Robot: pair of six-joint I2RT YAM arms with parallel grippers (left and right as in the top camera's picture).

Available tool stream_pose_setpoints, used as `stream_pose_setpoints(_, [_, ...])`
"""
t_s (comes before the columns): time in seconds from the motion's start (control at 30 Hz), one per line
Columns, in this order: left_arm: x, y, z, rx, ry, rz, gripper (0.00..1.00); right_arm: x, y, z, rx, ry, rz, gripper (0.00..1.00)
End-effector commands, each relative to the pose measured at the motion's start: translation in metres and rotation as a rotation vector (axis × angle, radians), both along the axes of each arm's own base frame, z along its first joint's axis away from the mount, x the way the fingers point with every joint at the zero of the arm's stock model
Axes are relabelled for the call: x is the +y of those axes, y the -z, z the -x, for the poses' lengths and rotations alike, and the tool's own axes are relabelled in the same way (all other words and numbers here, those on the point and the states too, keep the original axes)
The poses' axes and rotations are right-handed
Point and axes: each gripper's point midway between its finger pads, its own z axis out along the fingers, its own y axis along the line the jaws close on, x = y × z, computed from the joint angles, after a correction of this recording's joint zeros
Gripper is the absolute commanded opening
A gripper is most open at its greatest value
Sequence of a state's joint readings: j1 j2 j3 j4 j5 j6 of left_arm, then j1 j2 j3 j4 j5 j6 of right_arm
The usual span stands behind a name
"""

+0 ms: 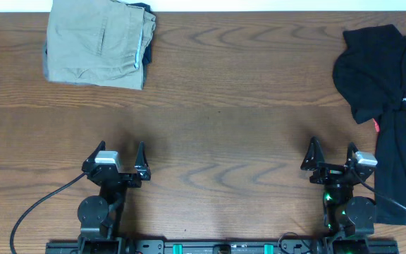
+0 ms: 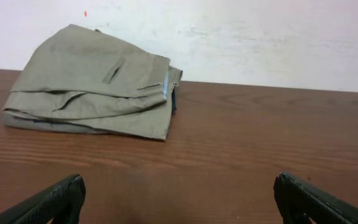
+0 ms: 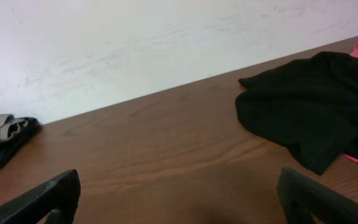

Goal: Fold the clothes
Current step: 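Rotate the right gripper and move it toward the black shirt at right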

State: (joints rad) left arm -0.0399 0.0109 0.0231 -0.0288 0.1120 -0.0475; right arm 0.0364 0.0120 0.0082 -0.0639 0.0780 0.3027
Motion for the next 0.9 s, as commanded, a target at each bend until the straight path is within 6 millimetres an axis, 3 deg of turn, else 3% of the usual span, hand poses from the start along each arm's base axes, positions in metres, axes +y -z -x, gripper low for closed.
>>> stream_pose_setpoints(0.0, [0.000,0.015,0.001,0.041,0.003,-0.011,0.98,-0.001,0.001,0.000,0.001,0.003,0.016,0.99])
stream_pose_setpoints(0.53, [0.000,0.015,0.001,0.041,0.003,-0.010,0.98,0.004,0.002,0.000,0.003,-0.026,-0.021,0.99])
stream_pose_setpoints(0.87, [0.000,0.015,0.001,0.041,0.003,-0.011,0.98,0.047,-0.002,0.005,-0.008,-0.276,-0.039,0.99])
